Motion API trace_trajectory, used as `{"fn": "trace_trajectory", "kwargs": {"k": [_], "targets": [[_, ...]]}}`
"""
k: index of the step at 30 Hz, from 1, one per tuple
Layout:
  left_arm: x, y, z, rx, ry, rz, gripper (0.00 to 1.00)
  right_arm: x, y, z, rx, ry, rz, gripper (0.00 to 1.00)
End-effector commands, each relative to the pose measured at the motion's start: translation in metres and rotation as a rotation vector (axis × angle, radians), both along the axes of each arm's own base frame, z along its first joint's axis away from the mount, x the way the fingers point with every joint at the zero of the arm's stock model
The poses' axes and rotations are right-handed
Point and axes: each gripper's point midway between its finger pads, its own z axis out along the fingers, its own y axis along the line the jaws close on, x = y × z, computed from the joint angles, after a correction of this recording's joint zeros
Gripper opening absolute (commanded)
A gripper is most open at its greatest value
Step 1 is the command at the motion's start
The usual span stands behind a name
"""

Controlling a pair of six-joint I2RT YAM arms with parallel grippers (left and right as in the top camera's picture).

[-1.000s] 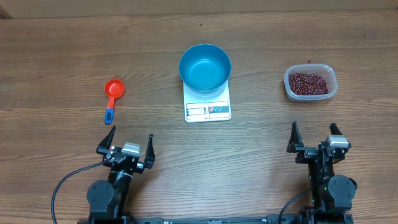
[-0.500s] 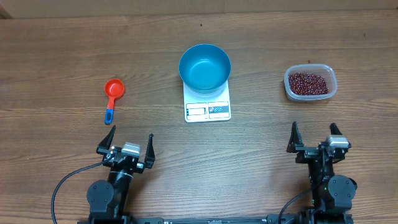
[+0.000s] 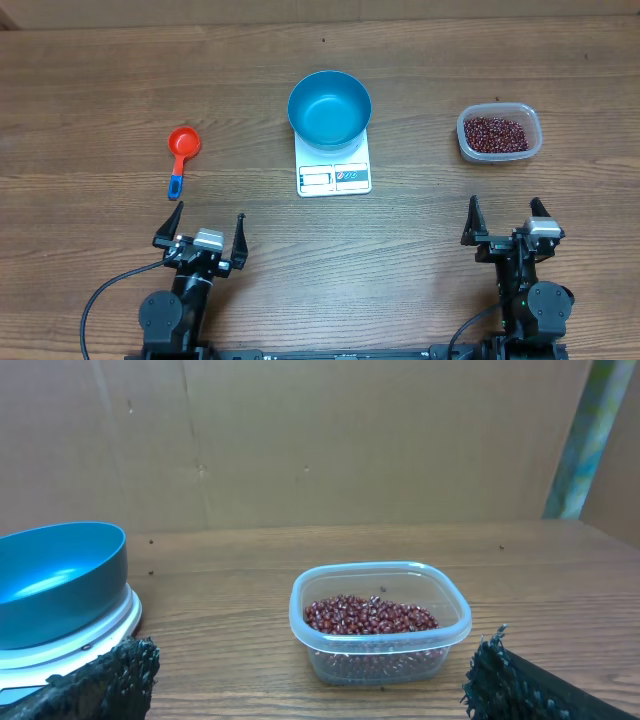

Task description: Scoop item into bowl and weigh 150g on scale

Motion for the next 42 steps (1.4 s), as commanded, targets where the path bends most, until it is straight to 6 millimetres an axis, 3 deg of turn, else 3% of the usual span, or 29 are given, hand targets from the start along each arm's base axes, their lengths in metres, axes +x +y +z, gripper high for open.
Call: {"fn": "trace_trajectory", "kwargs": {"k": [1,7,24,34,40,42], "targets": [[-0.006,0.003,0.040,-0.011,-0.085,0.018,1.00,0.000,0.000,-0.001,-0.001,-0.006,-0.001,1.00],[-0.005,0.003,0.065,-0.011,-0.080,0.018,1.00,0.000,0.000,-0.001,-0.001,-0.006,-0.001,1.00],[0.031,-0.003,0.093,-0.027,0.131,-0.014,1.00,0.000,0.000,-0.001,-0.001,-0.006,-0.001,1.00],[0.076,-0.004,0.099,-0.160,0.538,-0.013,1.00,0.000,0.000,-0.001,-0.001,-0.006,-0.001,1.00],[0.111,0.002,0.083,-0.188,0.802,-0.034,0.99,0.000,0.000,-0.001,-0.001,-0.006,-0.001,1.00],[0.128,0.008,0.075,-0.166,0.818,-0.014,1.00,0.000,0.000,-0.001,-0.001,-0.006,-0.001,1.00]]}}
